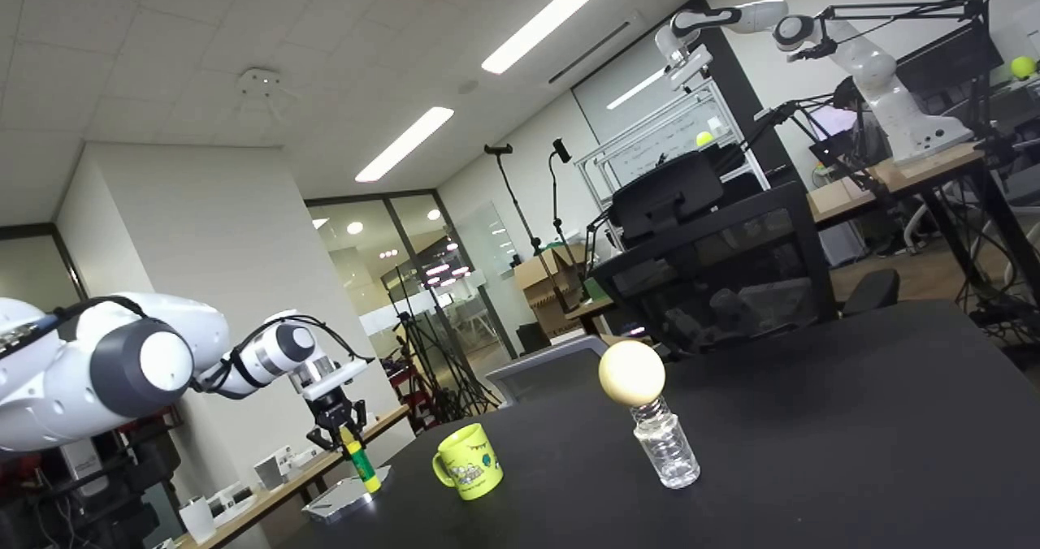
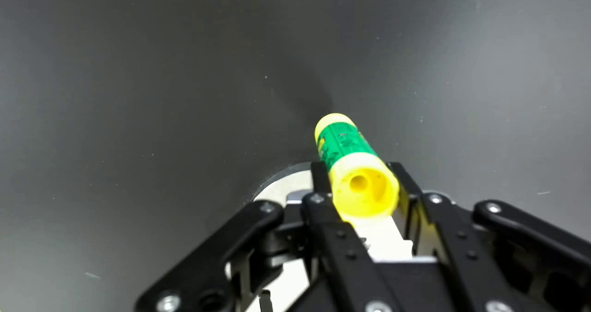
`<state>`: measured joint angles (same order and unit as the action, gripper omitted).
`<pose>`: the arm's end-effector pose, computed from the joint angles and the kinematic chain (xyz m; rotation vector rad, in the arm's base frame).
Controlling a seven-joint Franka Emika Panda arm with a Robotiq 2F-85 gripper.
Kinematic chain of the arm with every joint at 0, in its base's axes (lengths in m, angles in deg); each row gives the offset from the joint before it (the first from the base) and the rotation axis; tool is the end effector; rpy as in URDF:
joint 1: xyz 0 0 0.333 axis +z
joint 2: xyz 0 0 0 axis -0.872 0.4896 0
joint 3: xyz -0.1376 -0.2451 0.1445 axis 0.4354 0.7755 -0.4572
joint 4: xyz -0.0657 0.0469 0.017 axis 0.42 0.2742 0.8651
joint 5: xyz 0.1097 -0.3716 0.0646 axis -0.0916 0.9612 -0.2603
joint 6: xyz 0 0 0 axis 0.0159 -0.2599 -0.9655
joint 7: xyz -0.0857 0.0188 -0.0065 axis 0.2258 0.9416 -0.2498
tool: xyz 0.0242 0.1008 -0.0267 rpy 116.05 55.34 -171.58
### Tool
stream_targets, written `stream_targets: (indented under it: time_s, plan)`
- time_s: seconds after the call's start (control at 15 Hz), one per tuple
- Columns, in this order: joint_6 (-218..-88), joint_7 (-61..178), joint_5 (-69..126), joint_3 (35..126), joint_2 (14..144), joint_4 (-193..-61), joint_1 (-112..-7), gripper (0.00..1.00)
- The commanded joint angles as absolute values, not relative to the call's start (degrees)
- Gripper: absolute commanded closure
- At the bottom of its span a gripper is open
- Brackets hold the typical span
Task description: Put the paper glue on the table
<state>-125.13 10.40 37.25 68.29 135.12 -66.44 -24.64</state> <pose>0.6358 0.5049 0.2351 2.2778 2.0805 0.0741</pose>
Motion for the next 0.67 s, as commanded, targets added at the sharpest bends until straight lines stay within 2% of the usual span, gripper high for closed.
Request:
stream_targets:
  time_s: [0.0, 0.27, 0.33, 0.4, 0.47, 0.6]
  plan:
    - [-122.01, 9.3, 37.37, 69.47, 138.63, -60.54, -23.98, 0.91]
    - [-120.58, 9.12, 37.32, 70.14, 140.14, -58.72, -23.89, 0.91]
    - [-120.43, 9.24, 37.25, 70.23, 140.44, -58.29, -23.85, 0.82]
    - [-120.23, 9.26, 37.34, 70.45, 140.63, -58.0, -23.77, 0.41]
    - [-119.92, 9.33, 37.26, 70.58, 140.82, -57.65, -23.74, 0.39]
    - [-119.37, 9.42, 37.06, 70.73, 141.1, -56.93, -23.7, 0.28]
